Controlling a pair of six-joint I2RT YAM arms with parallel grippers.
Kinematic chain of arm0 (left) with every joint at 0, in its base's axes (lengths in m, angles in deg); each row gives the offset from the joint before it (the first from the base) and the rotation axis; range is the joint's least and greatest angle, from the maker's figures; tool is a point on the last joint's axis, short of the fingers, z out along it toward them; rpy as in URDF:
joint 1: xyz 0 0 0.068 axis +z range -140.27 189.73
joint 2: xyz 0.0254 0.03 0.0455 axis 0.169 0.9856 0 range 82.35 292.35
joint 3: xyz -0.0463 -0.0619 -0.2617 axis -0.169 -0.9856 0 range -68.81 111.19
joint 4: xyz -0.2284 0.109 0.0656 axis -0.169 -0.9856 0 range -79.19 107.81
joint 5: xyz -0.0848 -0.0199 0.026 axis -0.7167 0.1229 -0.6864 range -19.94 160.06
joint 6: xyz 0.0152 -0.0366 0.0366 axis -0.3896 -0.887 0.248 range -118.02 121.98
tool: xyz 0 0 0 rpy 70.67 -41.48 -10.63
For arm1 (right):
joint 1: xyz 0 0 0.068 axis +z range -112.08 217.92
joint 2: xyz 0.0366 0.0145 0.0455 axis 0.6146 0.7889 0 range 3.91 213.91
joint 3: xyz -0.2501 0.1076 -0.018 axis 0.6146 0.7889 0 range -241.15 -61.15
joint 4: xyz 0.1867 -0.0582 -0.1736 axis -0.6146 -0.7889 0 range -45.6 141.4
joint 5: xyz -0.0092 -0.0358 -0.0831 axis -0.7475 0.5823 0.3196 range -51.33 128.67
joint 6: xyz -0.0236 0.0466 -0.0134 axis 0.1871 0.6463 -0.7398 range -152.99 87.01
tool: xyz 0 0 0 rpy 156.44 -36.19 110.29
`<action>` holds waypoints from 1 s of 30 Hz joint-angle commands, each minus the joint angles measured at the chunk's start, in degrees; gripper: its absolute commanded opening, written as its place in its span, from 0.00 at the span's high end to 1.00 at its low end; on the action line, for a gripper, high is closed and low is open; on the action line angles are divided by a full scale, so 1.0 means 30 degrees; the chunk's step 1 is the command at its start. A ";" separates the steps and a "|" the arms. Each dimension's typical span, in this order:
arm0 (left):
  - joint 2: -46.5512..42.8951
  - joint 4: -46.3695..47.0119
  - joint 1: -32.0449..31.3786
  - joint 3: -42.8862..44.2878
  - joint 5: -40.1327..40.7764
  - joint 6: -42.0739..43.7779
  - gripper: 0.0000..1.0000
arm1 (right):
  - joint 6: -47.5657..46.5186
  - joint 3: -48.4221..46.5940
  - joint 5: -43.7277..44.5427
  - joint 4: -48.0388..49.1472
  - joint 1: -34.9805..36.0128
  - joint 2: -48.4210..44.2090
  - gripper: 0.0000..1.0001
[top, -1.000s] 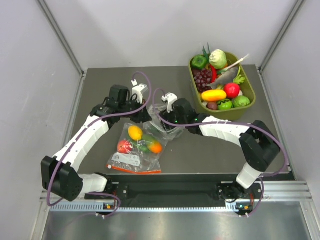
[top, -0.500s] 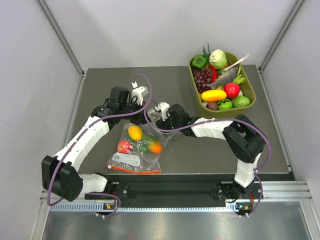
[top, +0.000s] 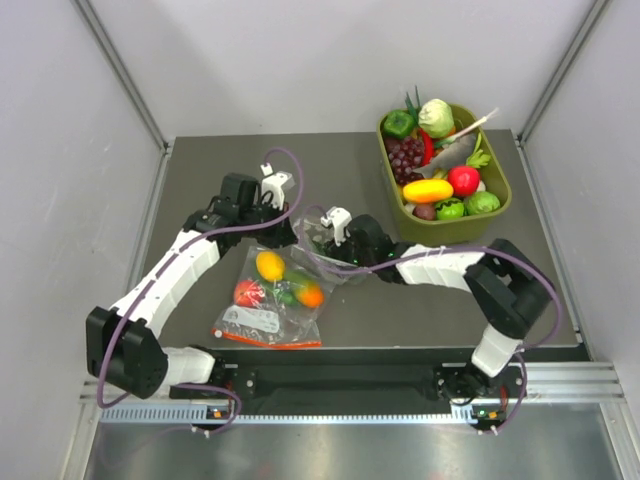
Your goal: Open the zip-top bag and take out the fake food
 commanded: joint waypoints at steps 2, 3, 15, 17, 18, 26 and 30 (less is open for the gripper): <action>0.0114 -0.0067 0.0595 0.0063 0.1353 0.0076 1.00 | 0.0671 0.0956 0.0785 0.0870 0.0385 -0.3393 0.76; 0.0113 -0.0067 0.0653 0.0063 0.1502 0.0018 1.00 | 0.0701 0.1103 0.0930 0.0752 0.0443 -0.3837 0.77; 0.0698 -0.0008 0.2146 0.0034 0.1533 -0.0217 1.00 | 0.0995 0.2685 0.0903 0.0252 0.0737 -0.8702 0.77; 0.0816 0.0021 0.2352 0.0005 0.1503 -0.0276 1.00 | 0.0878 0.2949 0.0814 0.0253 0.0737 -0.9260 0.77; 0.0845 0.0079 0.2585 0.0033 0.1475 -0.0305 1.00 | 0.0878 0.2979 0.0959 0.0195 0.0737 -0.9435 0.77; 0.0640 0.0900 0.2763 0.0063 -0.0748 -0.0597 1.00 | 0.1166 0.1574 0.2866 -0.0574 0.0942 -0.7832 0.75; 0.0699 0.0900 0.2356 -0.0024 -0.1134 -0.0628 1.00 | 0.2311 0.0755 0.2865 0.1243 0.1206 -0.6160 0.74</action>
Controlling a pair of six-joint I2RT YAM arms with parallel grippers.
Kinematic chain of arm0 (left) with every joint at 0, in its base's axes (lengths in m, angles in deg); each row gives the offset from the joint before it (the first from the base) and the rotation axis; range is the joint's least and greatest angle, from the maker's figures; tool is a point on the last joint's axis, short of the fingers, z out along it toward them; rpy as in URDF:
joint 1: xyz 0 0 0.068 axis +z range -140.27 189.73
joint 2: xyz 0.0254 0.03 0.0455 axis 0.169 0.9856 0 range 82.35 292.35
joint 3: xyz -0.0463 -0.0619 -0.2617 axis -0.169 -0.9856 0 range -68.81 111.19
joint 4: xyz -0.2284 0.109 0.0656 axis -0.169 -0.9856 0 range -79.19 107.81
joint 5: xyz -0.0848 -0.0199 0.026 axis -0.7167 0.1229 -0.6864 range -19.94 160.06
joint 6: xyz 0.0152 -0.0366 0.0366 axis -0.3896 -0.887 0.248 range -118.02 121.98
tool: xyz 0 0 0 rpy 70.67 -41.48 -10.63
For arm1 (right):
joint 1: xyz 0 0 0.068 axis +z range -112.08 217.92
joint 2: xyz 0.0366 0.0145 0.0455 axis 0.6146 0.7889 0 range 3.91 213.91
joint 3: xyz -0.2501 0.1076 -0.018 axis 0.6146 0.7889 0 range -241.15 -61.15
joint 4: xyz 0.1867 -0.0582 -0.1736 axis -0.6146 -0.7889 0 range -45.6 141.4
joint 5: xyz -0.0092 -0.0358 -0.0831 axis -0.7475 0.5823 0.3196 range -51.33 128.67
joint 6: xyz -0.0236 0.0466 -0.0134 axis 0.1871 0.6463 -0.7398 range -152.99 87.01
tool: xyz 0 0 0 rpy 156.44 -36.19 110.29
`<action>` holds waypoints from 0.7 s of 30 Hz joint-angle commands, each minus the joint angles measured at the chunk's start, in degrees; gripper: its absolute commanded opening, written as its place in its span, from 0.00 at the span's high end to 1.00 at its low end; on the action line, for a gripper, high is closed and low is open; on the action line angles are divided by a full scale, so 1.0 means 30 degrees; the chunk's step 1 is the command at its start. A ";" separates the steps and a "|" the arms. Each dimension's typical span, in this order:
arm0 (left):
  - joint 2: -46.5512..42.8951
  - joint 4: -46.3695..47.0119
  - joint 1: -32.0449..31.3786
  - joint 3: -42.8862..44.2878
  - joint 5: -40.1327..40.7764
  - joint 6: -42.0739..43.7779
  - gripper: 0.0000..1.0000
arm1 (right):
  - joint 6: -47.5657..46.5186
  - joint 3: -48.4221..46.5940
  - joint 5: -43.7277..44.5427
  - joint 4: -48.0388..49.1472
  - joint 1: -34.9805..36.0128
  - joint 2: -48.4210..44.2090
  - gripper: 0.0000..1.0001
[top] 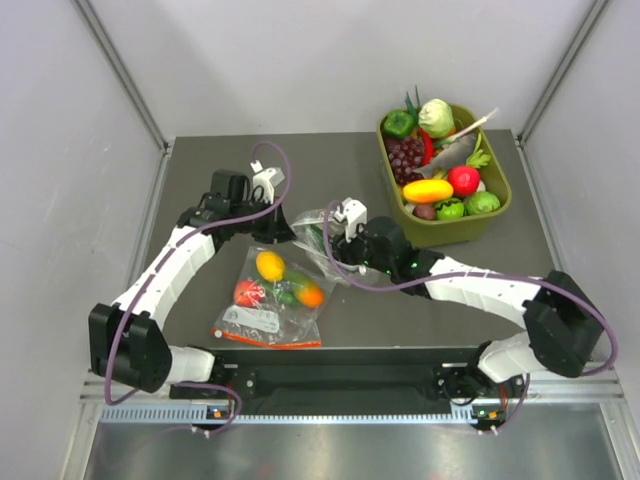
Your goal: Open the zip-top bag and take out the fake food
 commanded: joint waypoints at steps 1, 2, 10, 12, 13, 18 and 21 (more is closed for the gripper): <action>0.0007 0.0528 0.0489 -0.0054 0.2051 0.0887 1.00 | 0.1205 -0.1889 0.1007 0.1839 0.0178 0.1425 0.73; -0.0052 0.0528 0.0372 -0.0083 0.2138 0.0918 1.00 | 0.1235 -0.2301 0.1297 0.1898 0.0237 0.1839 0.73; 0.0007 0.0382 -0.0625 -0.0171 0.2342 0.1240 1.00 | 0.1148 -0.6165 0.2529 0.1228 0.0325 0.4710 0.68; 0.0035 0.0208 -0.0800 -0.0171 0.2665 0.1357 1.00 | 0.1031 -0.7221 0.2852 0.0759 0.0296 0.5035 0.68; 0.0036 0.0148 -0.0830 -0.0142 0.2985 0.1387 1.00 | 0.1002 -0.7546 0.2911 0.0379 0.0325 0.5297 0.68; -0.0023 -0.0174 -0.1124 -0.0113 0.3835 0.1534 1.00 | 0.1031 -0.8136 0.3878 0.0491 0.0296 0.5301 0.70; -0.0315 -0.0204 -0.1095 0.0062 0.5008 0.1446 0.99 | 0.0855 -0.7844 0.3937 0.0523 0.0296 0.5037 0.73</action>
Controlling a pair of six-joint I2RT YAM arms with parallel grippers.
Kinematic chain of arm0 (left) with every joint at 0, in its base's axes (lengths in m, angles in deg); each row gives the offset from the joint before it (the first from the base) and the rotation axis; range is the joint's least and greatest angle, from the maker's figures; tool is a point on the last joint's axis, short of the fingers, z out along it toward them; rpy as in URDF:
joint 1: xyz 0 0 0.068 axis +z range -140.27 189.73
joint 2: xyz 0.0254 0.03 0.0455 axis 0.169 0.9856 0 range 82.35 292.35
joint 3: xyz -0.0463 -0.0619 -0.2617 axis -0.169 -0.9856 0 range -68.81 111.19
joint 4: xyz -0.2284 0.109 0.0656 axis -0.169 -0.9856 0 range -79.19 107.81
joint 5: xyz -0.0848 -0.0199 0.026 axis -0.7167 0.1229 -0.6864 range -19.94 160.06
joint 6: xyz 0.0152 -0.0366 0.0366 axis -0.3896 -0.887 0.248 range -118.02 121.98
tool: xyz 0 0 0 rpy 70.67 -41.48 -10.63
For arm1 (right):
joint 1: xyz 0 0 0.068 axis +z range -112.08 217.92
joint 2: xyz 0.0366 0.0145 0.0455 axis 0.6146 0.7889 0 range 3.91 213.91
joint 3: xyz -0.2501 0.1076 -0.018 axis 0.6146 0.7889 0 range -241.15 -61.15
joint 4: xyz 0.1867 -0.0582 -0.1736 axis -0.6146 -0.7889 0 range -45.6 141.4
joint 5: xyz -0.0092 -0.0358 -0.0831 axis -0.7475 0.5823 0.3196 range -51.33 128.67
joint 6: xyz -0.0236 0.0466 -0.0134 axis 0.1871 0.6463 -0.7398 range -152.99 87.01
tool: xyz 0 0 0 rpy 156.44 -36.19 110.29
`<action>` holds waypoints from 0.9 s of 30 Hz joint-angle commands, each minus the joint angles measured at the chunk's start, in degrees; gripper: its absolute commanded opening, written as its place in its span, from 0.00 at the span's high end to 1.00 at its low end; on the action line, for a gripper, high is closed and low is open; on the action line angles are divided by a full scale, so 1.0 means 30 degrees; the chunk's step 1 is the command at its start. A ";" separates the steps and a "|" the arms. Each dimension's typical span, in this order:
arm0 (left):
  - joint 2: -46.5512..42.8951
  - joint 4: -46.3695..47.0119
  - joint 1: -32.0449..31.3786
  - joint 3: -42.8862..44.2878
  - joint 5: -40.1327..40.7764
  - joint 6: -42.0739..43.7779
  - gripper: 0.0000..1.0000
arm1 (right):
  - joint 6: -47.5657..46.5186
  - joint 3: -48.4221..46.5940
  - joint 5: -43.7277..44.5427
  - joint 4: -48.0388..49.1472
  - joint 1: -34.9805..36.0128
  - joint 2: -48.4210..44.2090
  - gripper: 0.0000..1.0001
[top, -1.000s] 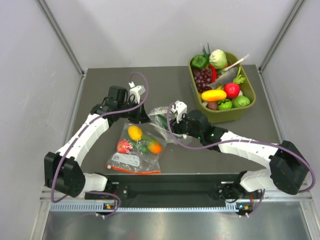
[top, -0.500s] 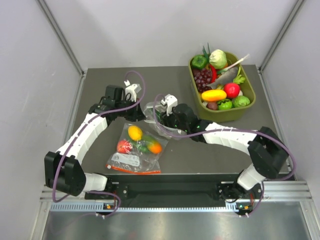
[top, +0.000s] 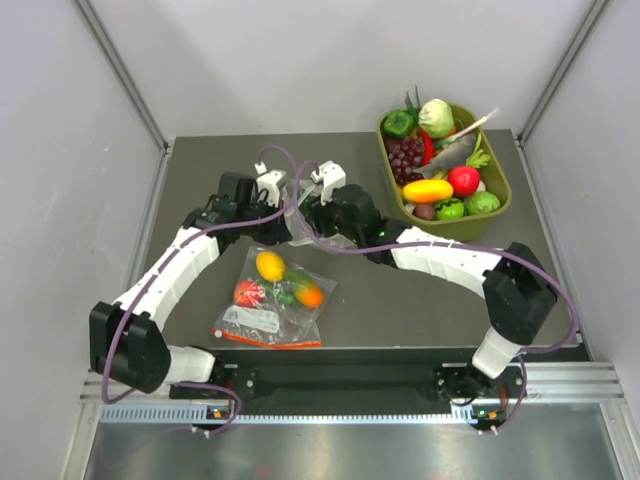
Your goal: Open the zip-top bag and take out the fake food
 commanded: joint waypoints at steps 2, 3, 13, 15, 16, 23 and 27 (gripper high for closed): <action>-0.0943 0.0248 0.0035 0.0143 0.1585 0.0200 0.94 | -0.0129 -0.0433 0.0513 0.0536 0.0172 -0.0508 0.74; -0.1148 0.0394 0.0093 0.0143 0.1733 0.0083 0.83 | -0.0129 -0.0084 0.0395 0.0448 0.0172 -0.0596 0.75; -0.4255 0.3441 0.0182 -0.0471 0.2319 -0.0152 0.31 | 0.0134 0.1852 -0.0425 0.0008 0.0230 -0.1768 0.77; -0.4140 0.3327 0.0153 -0.0414 0.2466 -0.0152 0.31 | 0.0163 0.1795 -0.0776 -0.0167 0.0230 -0.1768 0.77; -0.3965 0.3181 0.0153 -0.0414 0.2670 -0.0152 0.31 | 0.0164 0.1707 -0.0865 -0.0313 0.0201 -0.1652 0.77; -0.2734 0.2213 0.0182 -0.0414 0.3781 -0.0240 0.30 | 0.0163 0.1910 -0.1159 -0.1253 0.0201 -0.1738 0.77; -0.2031 0.2183 0.0182 -0.0355 0.4078 -0.0532 0.29 | 0.0222 0.2438 -0.1217 -0.1223 0.0201 -0.2149 0.77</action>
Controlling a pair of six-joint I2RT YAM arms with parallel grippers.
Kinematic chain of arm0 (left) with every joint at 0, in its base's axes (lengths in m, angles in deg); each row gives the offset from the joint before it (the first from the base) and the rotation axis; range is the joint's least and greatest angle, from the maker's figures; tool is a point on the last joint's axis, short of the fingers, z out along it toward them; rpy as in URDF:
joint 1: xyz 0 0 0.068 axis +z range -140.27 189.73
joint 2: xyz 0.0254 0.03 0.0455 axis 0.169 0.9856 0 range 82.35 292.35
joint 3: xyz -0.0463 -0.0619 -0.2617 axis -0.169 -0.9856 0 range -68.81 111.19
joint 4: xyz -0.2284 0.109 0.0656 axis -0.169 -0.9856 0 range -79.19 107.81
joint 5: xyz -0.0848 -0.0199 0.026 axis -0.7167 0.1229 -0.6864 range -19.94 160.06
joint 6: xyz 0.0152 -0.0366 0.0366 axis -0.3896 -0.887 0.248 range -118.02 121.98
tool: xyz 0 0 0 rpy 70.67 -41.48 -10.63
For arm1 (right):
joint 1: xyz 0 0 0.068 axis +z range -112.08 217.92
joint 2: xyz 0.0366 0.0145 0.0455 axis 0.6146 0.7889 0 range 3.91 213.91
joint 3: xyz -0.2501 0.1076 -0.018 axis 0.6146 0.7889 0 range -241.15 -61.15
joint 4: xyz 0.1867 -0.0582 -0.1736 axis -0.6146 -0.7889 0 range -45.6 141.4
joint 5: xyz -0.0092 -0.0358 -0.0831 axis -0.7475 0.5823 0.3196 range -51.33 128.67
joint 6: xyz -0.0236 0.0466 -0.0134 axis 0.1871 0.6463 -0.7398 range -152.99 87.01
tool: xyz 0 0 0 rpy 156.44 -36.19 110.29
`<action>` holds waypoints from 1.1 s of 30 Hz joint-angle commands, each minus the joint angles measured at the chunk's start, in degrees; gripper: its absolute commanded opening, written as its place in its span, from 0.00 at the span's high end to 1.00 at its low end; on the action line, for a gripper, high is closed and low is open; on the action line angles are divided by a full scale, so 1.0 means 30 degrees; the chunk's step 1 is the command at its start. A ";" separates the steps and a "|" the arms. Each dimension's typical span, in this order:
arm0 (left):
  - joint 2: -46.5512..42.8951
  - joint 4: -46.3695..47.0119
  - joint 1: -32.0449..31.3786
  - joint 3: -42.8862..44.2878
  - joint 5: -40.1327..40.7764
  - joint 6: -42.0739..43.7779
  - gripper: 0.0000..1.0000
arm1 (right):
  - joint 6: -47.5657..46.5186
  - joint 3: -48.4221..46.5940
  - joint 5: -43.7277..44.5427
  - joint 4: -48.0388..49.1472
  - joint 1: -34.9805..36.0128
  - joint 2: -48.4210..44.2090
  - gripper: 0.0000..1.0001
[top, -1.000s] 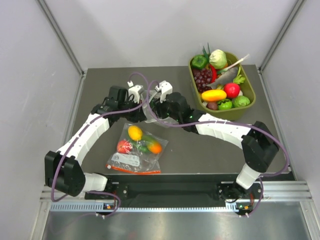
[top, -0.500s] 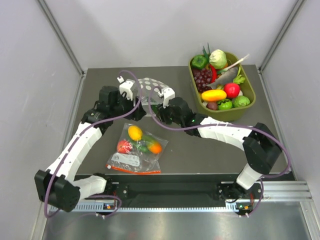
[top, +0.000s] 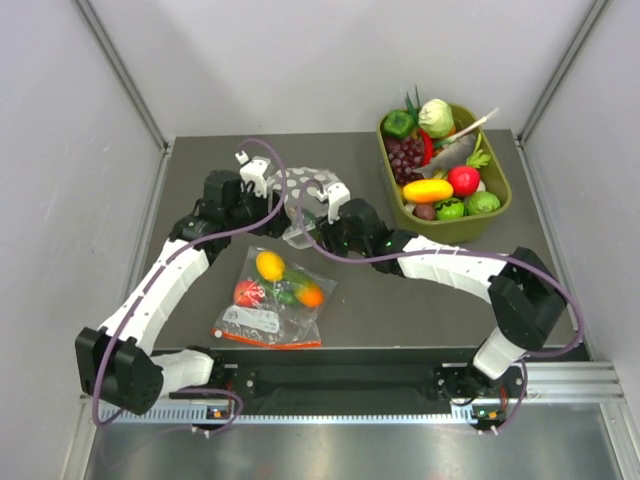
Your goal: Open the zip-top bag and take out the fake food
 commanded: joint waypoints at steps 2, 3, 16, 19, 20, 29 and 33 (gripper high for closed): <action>0.0608 0.0311 0.0087 -0.0027 0.0676 -0.0576 0.29 | 0.0208 0.0253 -0.0372 0.0351 0.0230 -0.1333 0.77; 0.0929 0.0340 0.0087 -0.0056 0.0531 -0.0665 0.29 | 0.0237 0.0253 -0.0431 0.0351 0.0230 -0.1421 0.77; 0.3597 0.0339 0.0058 -0.0027 -0.0553 -0.1750 0.29 | 0.0442 0.0780 -0.1017 0.0761 0.0465 -0.2300 0.78; 0.4095 0.0311 0.0087 0.0031 -0.0935 -0.1838 0.43 | 0.0354 0.1044 -0.1164 0.0732 0.0494 -0.2622 0.78; 0.4183 0.0311 0.0116 0.0061 -0.1023 -0.1838 0.49 | 0.0354 0.1247 -0.1309 0.0674 0.0494 -0.2710 0.78; 0.4652 0.0428 0.0293 0.0149 -0.0906 -0.2072 0.65 | 0.0150 0.2011 -0.3388 -0.1785 0.0611 -0.4057 0.77; 0.4857 0.0574 0.0321 0.0207 -0.1170 -0.2219 0.68 | -0.0319 0.2070 -0.3889 -0.3513 0.0728 -0.4293 0.77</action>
